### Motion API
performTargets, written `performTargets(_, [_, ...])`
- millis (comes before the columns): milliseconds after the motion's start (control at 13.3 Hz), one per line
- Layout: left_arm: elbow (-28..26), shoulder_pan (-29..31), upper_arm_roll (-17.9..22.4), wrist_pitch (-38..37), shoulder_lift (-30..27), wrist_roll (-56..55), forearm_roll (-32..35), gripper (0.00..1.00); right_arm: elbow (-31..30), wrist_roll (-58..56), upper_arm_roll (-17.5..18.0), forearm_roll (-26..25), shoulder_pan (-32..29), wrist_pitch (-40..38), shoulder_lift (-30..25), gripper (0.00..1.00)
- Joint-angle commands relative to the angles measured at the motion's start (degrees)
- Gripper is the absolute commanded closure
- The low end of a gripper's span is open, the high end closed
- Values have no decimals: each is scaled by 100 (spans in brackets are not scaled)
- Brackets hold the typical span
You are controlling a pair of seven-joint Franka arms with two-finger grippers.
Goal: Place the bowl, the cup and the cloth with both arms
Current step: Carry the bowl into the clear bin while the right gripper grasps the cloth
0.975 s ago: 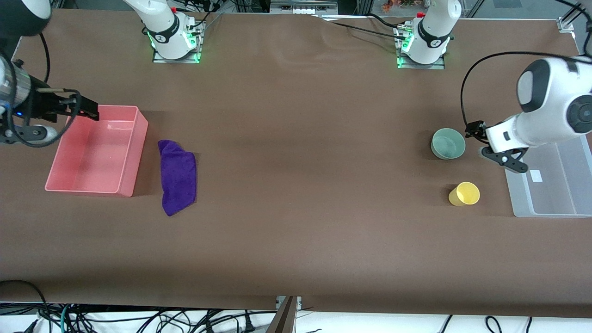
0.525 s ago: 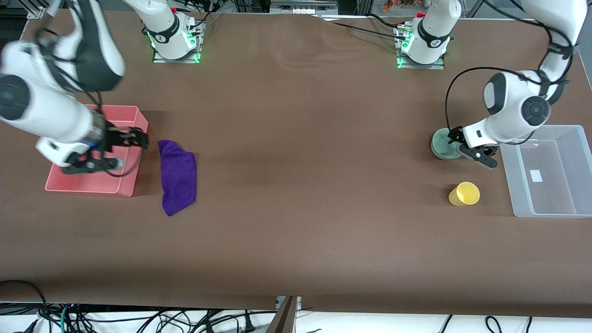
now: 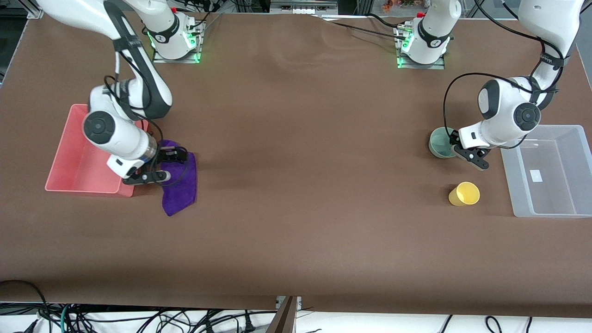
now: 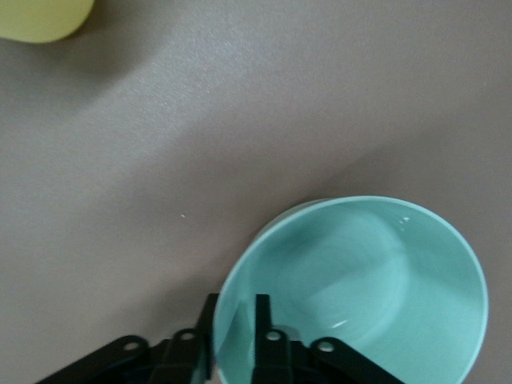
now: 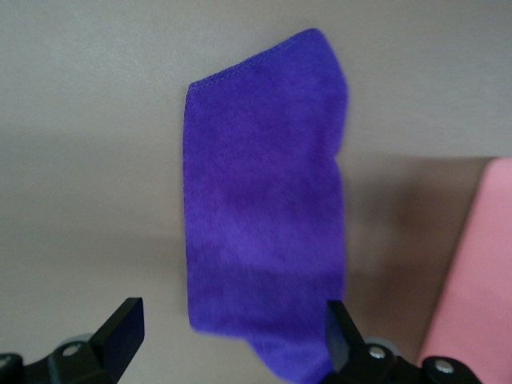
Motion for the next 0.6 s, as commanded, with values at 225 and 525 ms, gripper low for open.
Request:
performTargets(225, [1661, 349, -44, -2402, -236, 212, 60, 100, -339, 68, -20, 10, 79, 1078, 499, 0])
performTargets(525, [3571, 963, -35, -3746, 282, 1054, 69, 100, -330, 59, -64, 18, 79, 1228, 605, 64])
